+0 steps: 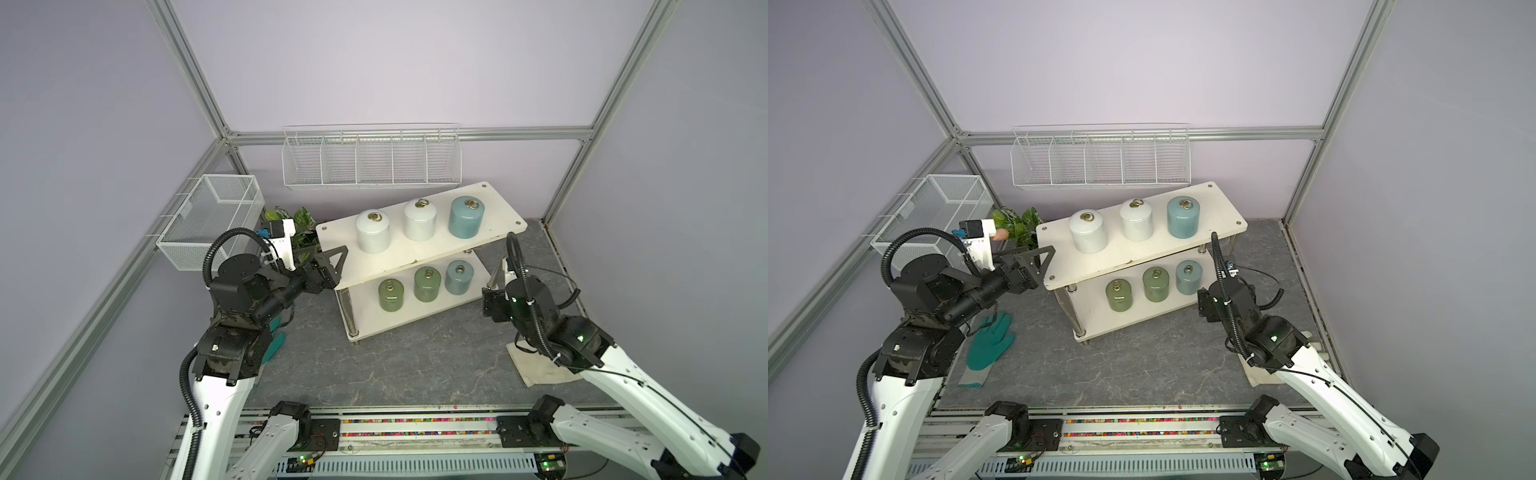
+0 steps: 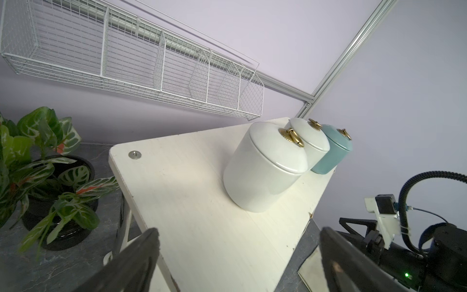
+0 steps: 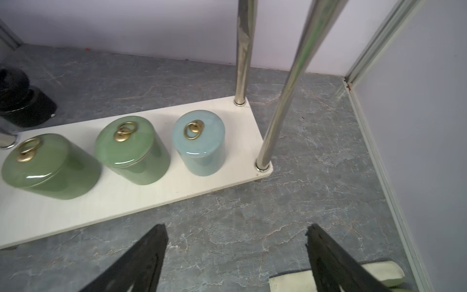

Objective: Remove the tea canisters from the shelf
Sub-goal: Pick up the tea canister from the shelf.

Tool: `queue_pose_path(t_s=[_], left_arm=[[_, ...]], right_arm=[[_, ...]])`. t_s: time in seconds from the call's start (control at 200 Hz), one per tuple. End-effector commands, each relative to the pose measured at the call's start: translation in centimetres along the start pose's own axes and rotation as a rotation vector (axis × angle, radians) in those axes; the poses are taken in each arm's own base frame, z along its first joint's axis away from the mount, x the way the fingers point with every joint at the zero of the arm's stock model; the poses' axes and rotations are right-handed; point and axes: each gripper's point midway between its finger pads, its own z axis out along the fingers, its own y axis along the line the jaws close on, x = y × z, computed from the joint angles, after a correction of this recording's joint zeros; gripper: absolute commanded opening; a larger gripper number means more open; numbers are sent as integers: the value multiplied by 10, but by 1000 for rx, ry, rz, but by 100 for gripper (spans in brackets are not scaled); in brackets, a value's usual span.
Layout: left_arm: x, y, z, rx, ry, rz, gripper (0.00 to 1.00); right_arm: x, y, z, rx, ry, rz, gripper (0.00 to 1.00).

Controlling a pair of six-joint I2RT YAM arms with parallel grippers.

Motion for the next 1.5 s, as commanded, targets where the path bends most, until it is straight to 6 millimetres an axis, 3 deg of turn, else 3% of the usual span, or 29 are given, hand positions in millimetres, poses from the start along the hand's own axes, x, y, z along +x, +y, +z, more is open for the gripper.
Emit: queue_pose_path(t_s=[0.0, 0.19, 0.765, 0.975, 1.184, 1.494], left_arm=[[-9, -13, -6, 50, -33, 23, 100], [-9, -14, -3, 60, -30, 19, 100], [-7, -11, 4, 61, -22, 32, 100], [-5, -9, 7, 69, -23, 23, 100], [-3, -9, 8, 73, -23, 23, 100], [-2, -9, 9, 79, -23, 31, 100]], right_arm=[[-23, 20, -8, -49, -59, -84, 89], [-48, 48, -18, -71, -127, -165, 89], [-117, 47, -61, -142, -360, -95, 89], [-147, 60, -70, -188, -478, -83, 89], [-163, 66, -53, -168, -512, -88, 89], [-163, 56, -22, -159, -501, -33, 89]])
